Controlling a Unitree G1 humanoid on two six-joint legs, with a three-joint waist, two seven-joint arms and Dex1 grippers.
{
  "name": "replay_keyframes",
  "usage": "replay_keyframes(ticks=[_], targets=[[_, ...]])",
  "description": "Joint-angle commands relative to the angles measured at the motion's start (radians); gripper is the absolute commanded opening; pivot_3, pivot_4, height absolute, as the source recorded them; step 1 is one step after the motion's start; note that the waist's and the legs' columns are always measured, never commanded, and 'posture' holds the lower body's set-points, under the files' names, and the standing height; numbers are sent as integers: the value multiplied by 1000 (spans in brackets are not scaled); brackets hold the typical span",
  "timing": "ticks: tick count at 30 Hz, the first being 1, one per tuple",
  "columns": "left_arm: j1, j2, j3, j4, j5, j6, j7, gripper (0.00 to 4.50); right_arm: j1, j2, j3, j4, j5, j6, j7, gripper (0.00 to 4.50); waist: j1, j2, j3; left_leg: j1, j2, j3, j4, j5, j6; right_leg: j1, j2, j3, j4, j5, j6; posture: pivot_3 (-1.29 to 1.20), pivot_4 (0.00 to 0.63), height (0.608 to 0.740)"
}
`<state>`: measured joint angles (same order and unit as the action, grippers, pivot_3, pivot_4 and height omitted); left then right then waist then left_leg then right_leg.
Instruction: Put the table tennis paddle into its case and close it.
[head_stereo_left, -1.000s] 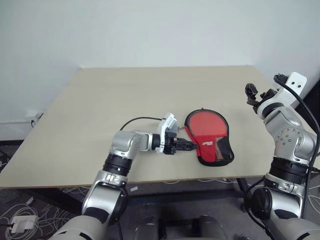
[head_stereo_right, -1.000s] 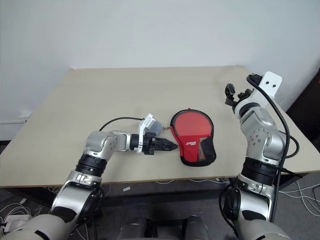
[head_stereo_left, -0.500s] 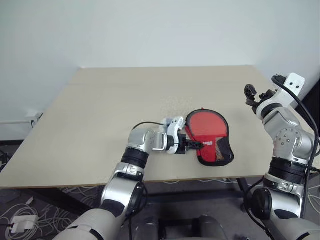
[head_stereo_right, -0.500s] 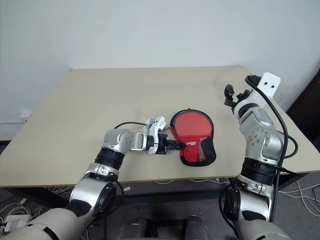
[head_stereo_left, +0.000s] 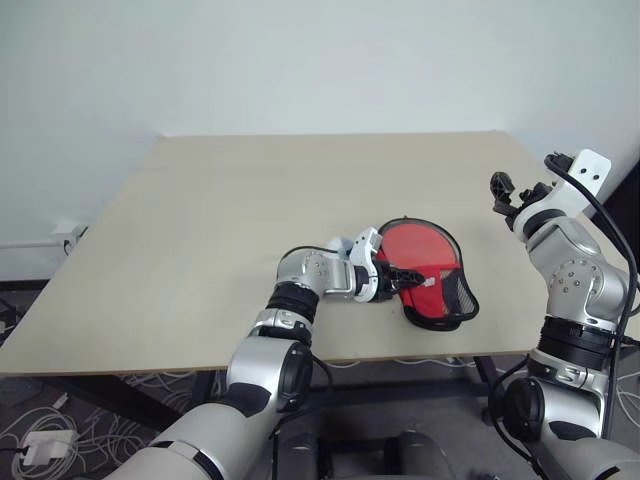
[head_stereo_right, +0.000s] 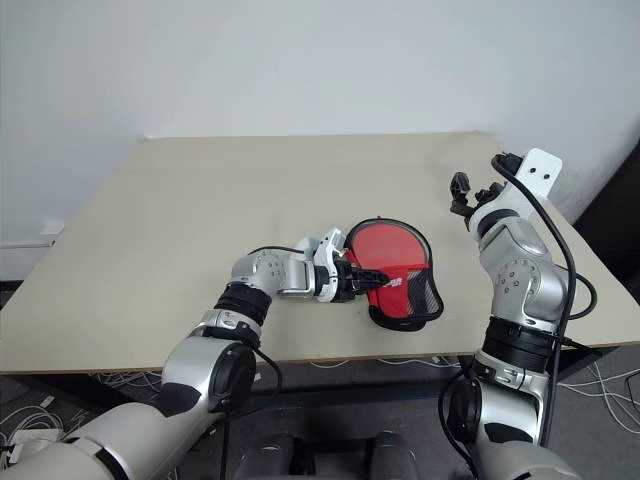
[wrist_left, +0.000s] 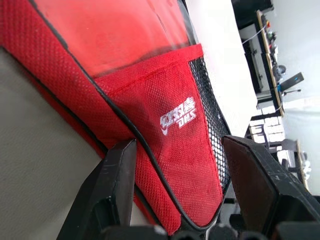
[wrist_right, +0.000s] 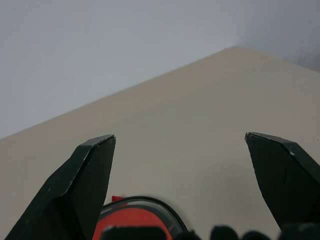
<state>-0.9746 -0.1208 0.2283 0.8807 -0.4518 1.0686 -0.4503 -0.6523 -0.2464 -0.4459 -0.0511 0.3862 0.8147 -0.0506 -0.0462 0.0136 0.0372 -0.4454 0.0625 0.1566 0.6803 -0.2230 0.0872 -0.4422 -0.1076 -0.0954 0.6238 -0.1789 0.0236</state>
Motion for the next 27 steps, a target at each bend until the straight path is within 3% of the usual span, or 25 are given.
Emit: replay_keyframes(ticks=[1,3,7,16,19,27], targets=[[-12,-12,40,10,-33,-1,20,2468,-8,-14,-3,-34,4,-27,-7,4500,0,0,0,0,0,0,0,0,0,0,0,0,0,0,0,0,0,724],[-7,-4,36,-14,-37,26,-4,2013,-10,-14,-2,-32,4,-28,-7,4500,-1,0,0,0,0,0,0,0,0,0,0,0,0,0,0,0,0,724],[-5,-1,46,-28,-41,46,25,650,-13,-16,1,-26,3,-28,-5,4500,-1,0,0,0,0,0,0,0,-1,0,0,0,0,0,0,0,0,724],[9,-17,69,-55,-64,98,92,650,-14,-10,10,-19,1,-33,-4,4500,-1,0,0,0,0,0,0,0,0,0,0,0,0,0,0,0,0,724],[22,-20,115,-79,-85,130,143,43,-13,-9,9,-19,3,-35,-6,4500,-2,0,0,0,0,0,0,0,-1,0,0,0,0,0,0,0,0,724],[57,-24,143,-107,-96,142,225,14,-14,-11,13,-9,1,-43,-3,4500,-1,0,0,0,0,0,0,0,-1,0,0,0,0,0,0,0,0,724]])
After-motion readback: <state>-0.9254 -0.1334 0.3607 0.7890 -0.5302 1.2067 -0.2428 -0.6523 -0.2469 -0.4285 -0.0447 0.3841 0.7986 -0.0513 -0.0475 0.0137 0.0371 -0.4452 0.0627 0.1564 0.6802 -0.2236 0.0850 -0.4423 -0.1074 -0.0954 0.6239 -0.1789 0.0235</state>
